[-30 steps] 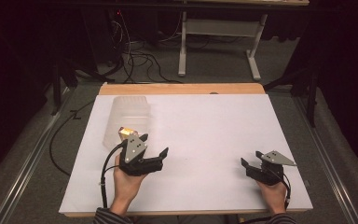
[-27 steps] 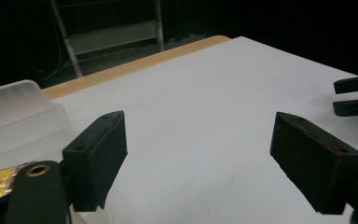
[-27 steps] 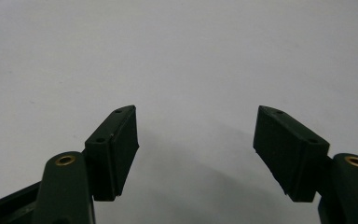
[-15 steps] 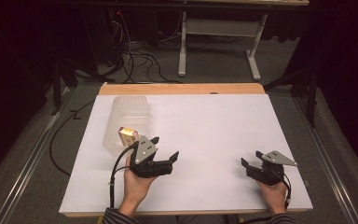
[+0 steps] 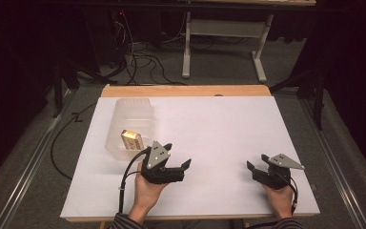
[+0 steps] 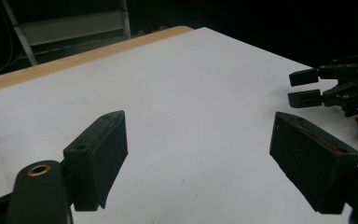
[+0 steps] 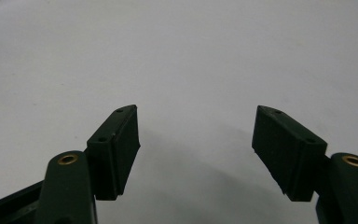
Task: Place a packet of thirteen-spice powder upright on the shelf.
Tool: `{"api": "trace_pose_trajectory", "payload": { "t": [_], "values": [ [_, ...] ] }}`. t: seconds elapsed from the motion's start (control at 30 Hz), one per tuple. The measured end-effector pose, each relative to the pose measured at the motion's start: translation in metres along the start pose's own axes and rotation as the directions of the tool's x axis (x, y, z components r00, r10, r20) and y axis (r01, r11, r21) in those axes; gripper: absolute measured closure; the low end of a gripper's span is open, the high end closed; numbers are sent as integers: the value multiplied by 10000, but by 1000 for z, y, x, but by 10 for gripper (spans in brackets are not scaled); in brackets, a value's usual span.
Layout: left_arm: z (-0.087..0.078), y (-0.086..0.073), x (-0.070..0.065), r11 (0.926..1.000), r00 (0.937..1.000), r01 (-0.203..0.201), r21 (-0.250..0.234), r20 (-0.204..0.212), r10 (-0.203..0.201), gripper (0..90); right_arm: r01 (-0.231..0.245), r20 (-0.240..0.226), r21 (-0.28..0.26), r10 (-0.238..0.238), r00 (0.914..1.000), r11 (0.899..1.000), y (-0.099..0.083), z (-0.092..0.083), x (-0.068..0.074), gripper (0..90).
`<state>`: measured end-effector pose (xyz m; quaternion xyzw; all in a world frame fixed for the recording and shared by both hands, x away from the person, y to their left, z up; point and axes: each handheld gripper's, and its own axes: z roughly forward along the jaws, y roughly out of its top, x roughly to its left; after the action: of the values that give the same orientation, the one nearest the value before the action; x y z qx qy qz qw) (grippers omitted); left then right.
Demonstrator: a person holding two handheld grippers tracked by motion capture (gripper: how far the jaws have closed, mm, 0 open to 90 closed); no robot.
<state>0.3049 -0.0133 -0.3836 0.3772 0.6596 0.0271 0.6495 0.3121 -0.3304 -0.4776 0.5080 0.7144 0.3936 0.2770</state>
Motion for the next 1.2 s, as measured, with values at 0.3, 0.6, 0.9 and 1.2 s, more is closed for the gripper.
{"api": "trace_pose_trajectory", "payload": {
  "t": [0.3, 0.6, 0.9, 1.2],
  "values": [
    [7, -13, 4, 9997, 9998, 13, 255, -197, -8, 199, 31, 16, -41, -31, 10000, 10000, 0, 0, 0, 322],
    [12, -20, 8, 9992, 9995, -139, 376, -271, 149, 201, 21, 38, 1, -21, 10000, 10000, 0, 0, 1, 321],
    [17, -24, 14, 9996, 9980, -123, 256, -615, 138, 202, -1, 30, 18, 1, 10000, 10000, 0, 0, 1, 321],
    [27, -29, 21, 9992, 9952, -101, 390, -972, 138, 206, 18, 20, 41, -18, 10000, 10000, 0, 0, 0, 321]
  ]
}}
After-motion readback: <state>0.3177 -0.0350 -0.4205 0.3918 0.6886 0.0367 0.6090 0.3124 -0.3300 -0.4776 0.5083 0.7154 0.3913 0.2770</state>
